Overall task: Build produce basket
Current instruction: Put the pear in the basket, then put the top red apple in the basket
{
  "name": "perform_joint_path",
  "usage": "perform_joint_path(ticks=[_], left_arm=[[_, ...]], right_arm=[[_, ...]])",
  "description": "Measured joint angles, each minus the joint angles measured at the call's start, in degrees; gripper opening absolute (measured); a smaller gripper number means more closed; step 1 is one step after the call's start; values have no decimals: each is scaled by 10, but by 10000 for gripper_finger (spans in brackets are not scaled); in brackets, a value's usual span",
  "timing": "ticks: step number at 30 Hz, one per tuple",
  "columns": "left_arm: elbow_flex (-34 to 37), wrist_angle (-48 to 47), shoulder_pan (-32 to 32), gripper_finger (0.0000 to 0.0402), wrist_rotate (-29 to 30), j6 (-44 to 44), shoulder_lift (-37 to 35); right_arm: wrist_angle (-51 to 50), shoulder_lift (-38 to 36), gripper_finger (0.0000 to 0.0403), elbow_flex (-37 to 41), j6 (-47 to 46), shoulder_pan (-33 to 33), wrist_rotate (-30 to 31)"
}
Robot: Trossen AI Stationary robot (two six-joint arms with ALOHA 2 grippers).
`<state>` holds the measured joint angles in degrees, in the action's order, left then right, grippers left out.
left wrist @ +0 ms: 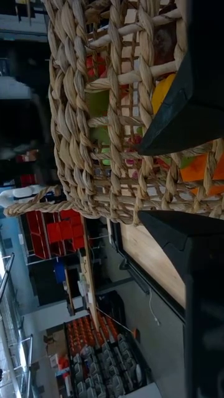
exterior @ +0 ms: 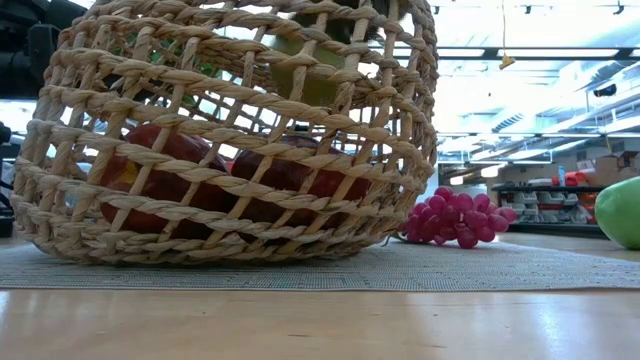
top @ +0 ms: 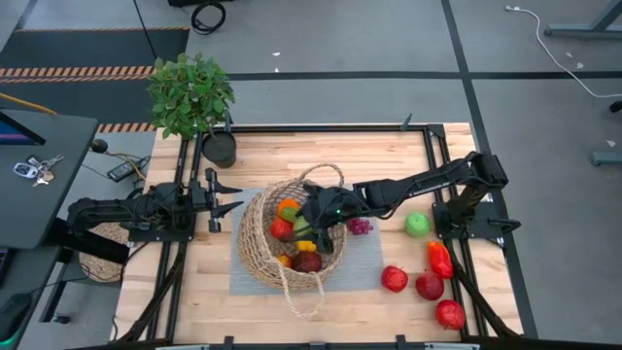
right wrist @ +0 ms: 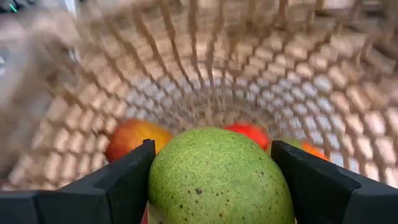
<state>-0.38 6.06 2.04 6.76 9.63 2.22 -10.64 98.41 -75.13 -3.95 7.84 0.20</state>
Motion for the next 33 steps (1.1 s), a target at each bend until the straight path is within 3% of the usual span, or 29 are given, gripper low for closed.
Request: perform_joint_path(ticks=[4, 9, 15, 22, 26, 33], left_arm=[[0, 0, 0, 160, 0, 0, 0], [0, 0, 0, 160, 0, 0, 0], [0, 0, 0, 160, 0, 0, 0], [0, 0, 0, 160, 0, 0, 0], [0, 0, 0, 160, 0, 0, 0], [0, 0, 0, 160, 0, 0, 0]], right_arm=[[41, 0, 316, 50, 10, 0, 2], [39, 0, 319, 59, -12, 0, -6], [19, 0, 364, 53, -24, 0, -17], [-142, -3, 395, -66, -26, 10, -8], [-284, -5, 386, -148, -38, 43, 55], [-408, -63, 355, -148, -118, 121, 163]])
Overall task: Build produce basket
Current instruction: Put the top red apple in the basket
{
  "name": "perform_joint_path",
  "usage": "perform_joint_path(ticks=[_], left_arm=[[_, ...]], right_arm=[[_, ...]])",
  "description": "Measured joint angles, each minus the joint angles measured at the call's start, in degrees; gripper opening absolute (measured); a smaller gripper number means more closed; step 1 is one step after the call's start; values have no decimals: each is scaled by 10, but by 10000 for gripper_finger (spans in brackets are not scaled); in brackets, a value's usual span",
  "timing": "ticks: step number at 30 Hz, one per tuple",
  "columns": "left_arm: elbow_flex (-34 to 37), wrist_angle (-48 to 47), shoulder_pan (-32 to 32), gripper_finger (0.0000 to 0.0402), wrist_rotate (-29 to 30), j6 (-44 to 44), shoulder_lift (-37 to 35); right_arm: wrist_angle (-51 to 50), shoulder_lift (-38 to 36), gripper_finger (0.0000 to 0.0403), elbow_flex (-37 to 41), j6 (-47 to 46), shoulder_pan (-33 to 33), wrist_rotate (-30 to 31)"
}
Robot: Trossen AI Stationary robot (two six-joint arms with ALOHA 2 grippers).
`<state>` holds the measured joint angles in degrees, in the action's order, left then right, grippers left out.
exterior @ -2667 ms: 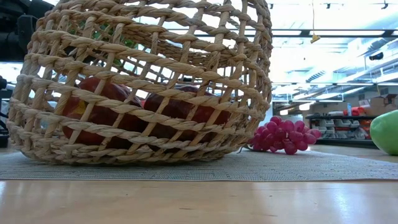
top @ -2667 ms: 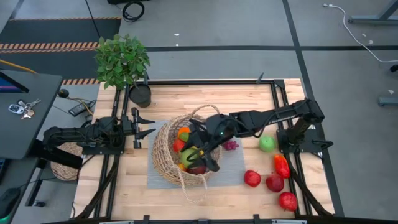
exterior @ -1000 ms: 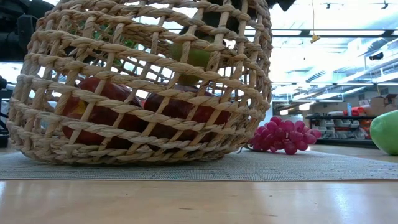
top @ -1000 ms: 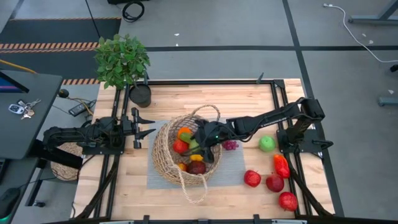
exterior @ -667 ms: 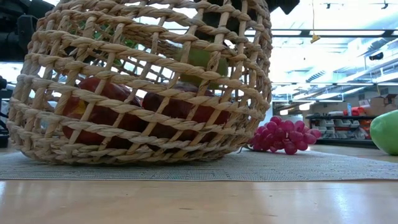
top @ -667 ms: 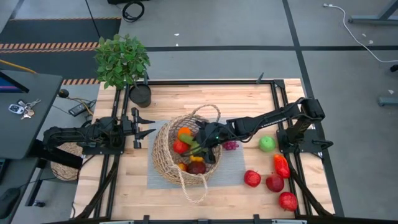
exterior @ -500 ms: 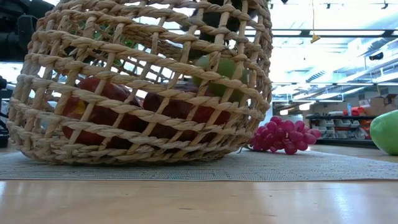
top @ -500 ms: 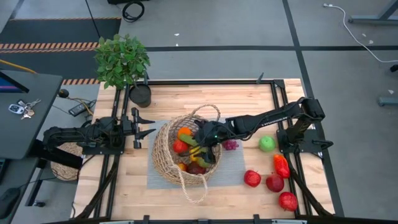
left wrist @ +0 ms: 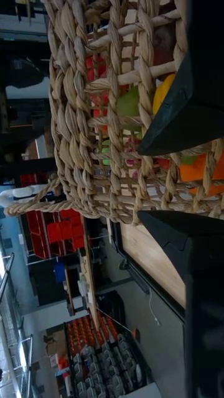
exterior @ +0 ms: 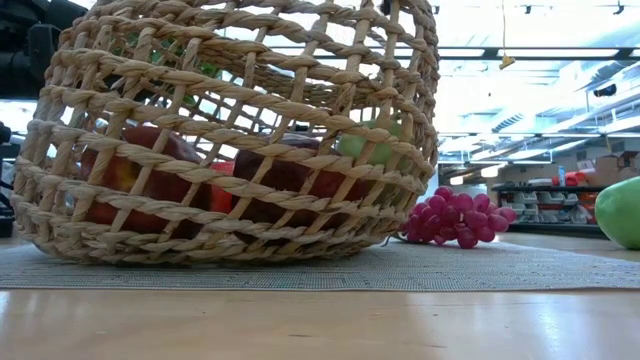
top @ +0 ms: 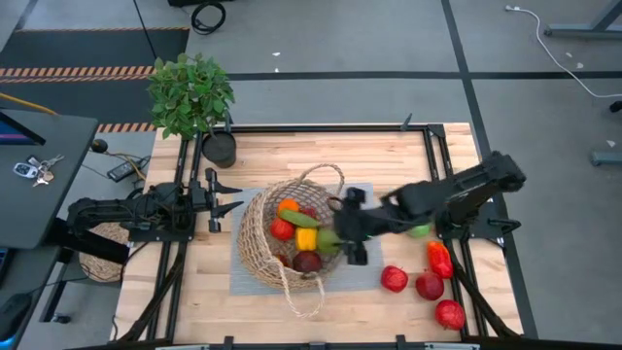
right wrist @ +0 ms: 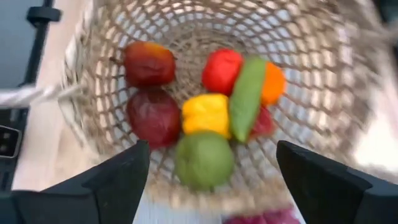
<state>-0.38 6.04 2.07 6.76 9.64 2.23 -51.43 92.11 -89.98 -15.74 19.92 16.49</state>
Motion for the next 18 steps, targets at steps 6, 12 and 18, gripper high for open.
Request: perform_joint_path(ticks=[6, 12, 18], left_arm=[[0, 0, 0, 160, 0, 0, 0], [0, 0, 0, 160, 0, 0, 0], [0, 0, 0, 160, 0, 0, 0]], right_arm=[[0, -101, 345, 109, -110, 78, 101], [133, -174, 345, 280, -147, 140, 143], [225, -198, 345, 379, -168, 174, 66]])
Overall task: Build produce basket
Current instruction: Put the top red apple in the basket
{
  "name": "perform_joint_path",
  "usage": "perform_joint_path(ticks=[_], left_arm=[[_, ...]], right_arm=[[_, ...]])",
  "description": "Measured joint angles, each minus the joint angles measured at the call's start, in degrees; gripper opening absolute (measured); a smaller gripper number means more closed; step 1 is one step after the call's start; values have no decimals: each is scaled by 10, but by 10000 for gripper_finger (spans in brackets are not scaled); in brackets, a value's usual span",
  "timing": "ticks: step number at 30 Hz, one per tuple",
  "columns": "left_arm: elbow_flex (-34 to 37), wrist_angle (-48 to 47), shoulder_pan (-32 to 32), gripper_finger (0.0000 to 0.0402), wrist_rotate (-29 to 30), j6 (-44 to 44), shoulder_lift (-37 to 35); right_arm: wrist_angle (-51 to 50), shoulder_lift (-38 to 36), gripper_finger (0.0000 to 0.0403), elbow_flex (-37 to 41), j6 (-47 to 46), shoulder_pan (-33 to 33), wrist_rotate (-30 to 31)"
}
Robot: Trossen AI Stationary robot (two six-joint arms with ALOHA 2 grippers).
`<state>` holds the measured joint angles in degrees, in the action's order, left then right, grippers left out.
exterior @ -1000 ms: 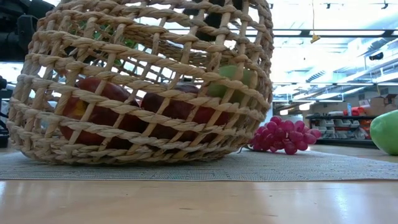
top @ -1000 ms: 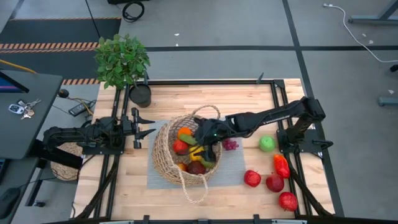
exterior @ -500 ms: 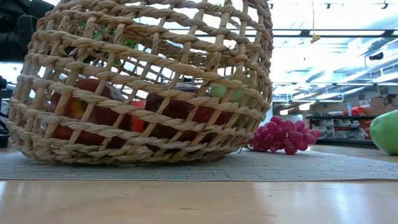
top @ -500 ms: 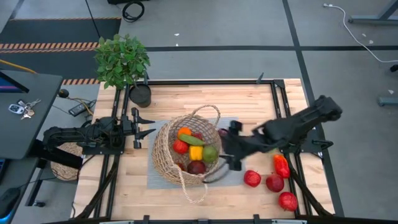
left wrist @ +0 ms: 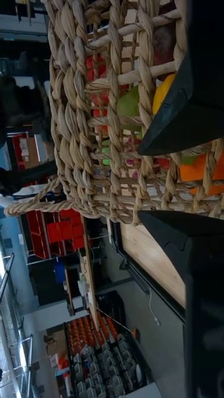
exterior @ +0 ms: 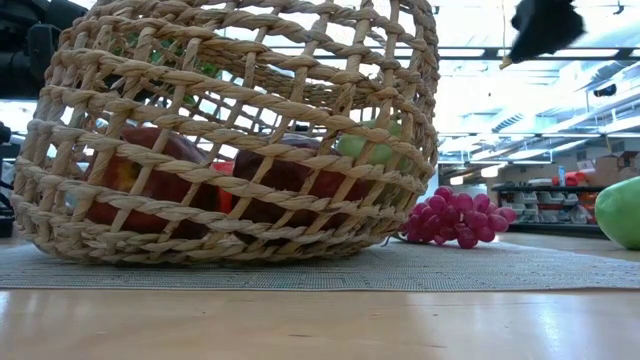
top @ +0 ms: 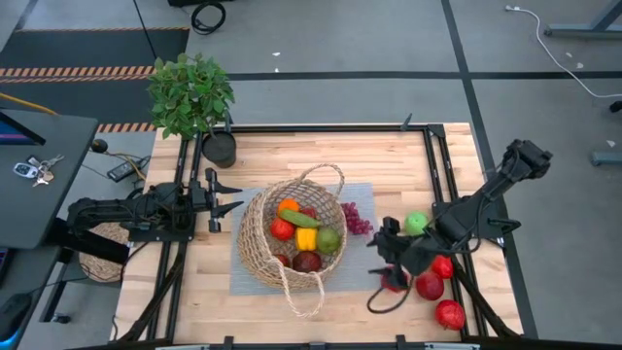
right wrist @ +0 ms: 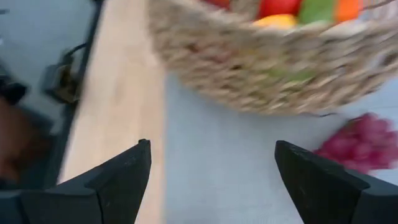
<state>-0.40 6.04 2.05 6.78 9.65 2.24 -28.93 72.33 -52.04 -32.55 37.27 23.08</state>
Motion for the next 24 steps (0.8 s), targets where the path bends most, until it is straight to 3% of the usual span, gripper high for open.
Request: perform_joint_path(ticks=[15, 24], left_arm=[[0, 0, 0, 160, 0, 0, 0], [0, 0, 0, 160, 0, 0, 0]], right_arm=[[50, -13, 345, 111, 87, 93, -37], [238, -12, 345, 213, 130, 119, -66]])
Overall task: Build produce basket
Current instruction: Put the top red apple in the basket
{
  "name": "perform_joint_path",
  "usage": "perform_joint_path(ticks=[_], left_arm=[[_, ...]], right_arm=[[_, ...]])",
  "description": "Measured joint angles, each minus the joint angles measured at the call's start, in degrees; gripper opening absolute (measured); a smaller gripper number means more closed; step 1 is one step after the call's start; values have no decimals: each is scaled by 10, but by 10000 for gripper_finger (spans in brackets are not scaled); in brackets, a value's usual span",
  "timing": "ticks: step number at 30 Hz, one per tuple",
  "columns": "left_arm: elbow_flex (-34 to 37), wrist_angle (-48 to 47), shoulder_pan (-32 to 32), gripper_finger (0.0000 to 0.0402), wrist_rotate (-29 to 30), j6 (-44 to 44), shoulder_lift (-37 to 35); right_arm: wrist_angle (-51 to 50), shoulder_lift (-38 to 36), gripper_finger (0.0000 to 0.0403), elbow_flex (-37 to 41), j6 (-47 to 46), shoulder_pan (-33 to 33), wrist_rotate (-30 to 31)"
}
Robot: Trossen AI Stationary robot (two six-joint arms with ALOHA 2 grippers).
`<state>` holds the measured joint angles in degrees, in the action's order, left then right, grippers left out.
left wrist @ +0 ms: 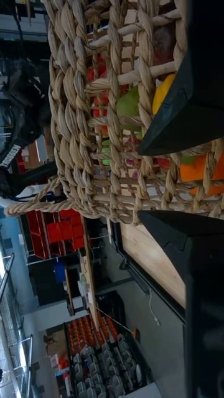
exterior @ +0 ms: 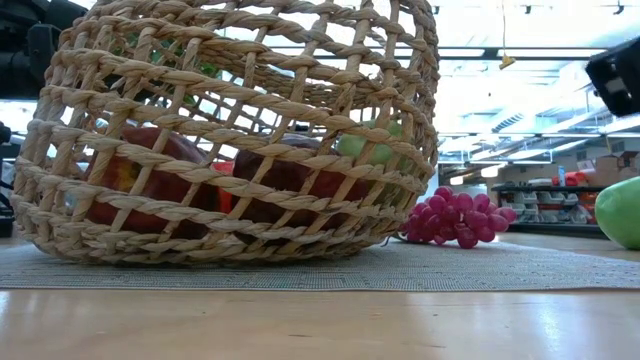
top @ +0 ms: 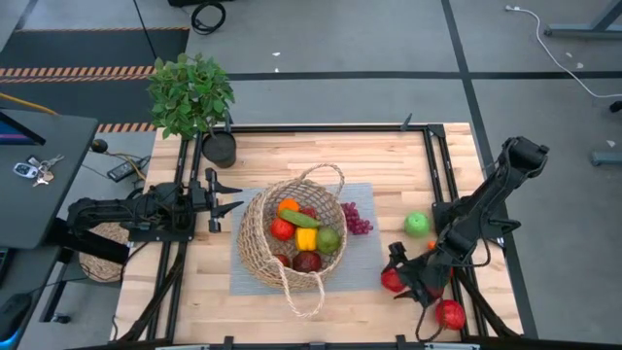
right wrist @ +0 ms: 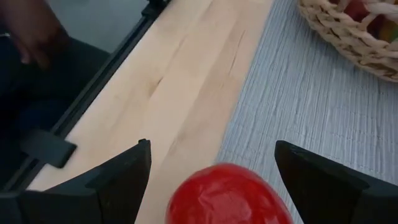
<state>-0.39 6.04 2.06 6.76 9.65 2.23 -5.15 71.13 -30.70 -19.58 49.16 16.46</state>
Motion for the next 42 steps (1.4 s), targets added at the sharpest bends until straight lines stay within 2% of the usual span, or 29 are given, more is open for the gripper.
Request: perform_joint_path(ticks=[7, 18, 25, 33, 42], left_arm=[[0, 0, 0, 160, 0, 0, 0], [0, 0, 0, 160, 0, 0, 0], [0, 0, 0, 160, 0, 0, 0], [0, 0, 0, 160, 0, 0, 0], [0, 0, 0, 160, 0, 0, 0]], right_arm=[[52, 0, 345, 69, 13, 23, 73], [149, -2, 345, 132, 15, 22, 70], [161, -1, 342, 134, 31, 22, 61], [173, 0, 313, 134, 66, 17, 62], [167, 2, 312, 113, 146, 12, 126]])
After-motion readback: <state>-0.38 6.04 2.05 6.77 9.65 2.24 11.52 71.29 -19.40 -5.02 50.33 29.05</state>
